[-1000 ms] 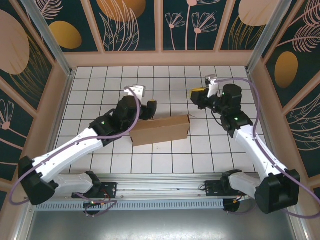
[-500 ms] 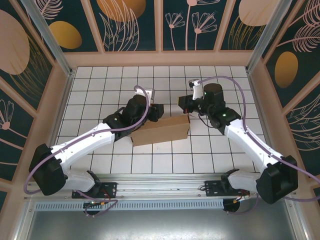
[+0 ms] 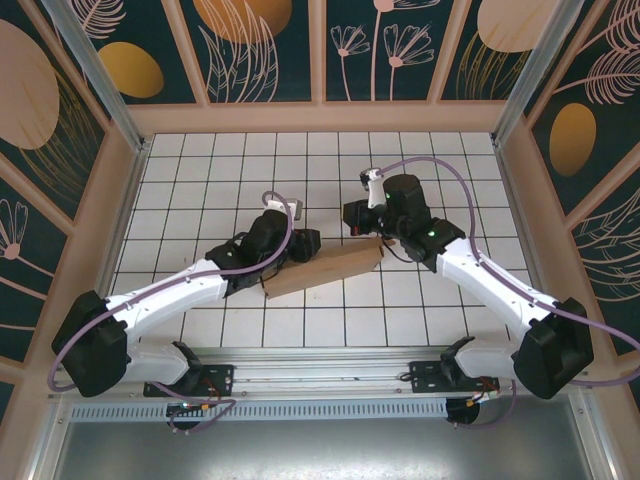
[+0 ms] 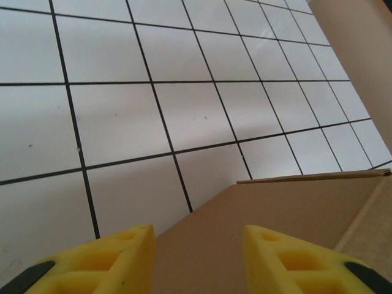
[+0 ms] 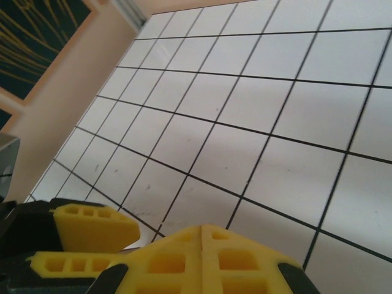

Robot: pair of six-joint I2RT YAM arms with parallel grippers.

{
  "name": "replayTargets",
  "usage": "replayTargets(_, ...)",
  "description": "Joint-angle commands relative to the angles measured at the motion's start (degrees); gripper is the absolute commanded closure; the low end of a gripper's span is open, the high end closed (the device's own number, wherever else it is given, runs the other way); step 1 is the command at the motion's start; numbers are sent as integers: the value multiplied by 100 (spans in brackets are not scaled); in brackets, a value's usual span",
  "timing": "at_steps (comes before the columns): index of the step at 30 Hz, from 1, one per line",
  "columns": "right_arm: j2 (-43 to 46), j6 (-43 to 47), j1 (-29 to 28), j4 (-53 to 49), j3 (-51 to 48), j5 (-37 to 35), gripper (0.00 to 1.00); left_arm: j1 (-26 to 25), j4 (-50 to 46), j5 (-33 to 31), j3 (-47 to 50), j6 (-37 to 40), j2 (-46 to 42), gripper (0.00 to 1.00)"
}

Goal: Fold the paper box

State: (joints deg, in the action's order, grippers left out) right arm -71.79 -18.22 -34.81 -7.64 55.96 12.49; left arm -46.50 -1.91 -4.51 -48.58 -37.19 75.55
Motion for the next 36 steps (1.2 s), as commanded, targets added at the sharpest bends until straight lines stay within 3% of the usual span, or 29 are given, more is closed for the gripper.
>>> replayTargets(1, 286, -199, 75, -191, -96, -415, 100, 14, 230, -100, 209, -67, -99, 58)
replayTargets(6, 315, -456, -46, -48, -216, -11, 98, 15, 190, -656, 264, 194, -69, 56)
replayTargets(11, 95, -602, -613, 107, -207, -638, 95, 25, 3, -1074, -121, 477, 84, 54)
replayTargets(19, -79, -727, -875, 267, -93, -1137, 91, 26, -13, -1295, -517, 685, 504, 54)
replayTargets(36, 389, -937, -1593, 525, -1293, -1952, 92, 20, 587, -1641, -90, 939, 392, 55)
